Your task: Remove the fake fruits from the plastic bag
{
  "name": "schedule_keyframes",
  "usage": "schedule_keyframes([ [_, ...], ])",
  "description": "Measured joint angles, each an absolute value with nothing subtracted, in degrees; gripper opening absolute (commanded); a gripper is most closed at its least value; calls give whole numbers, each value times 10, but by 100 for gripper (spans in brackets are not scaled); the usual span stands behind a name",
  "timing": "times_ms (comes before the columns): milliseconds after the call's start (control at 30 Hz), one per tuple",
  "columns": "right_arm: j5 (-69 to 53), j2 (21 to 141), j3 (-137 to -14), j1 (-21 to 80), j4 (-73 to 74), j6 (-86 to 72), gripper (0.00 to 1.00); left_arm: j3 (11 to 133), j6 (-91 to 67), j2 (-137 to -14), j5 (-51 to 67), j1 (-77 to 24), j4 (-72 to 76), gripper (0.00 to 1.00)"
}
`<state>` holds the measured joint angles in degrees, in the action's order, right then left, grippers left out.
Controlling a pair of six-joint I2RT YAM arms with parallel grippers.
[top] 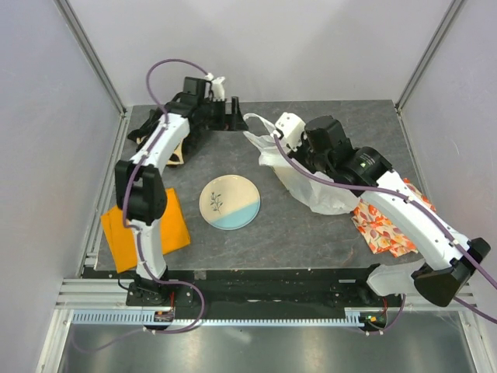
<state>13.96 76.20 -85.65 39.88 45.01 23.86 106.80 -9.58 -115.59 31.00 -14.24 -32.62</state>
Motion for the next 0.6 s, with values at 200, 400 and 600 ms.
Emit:
schedule_keyframes([
  [200,116,774,-848,399,480,242,0,1118,-105,-1231,244,-195,-320,96],
  [400,101,773,-846,390,504,243,0,1136,-117,-1241,236,-192,-328,96],
  [600,90,773,-846,387,520,244,0,1154,-120,-1242,233,-194,-330,97],
])
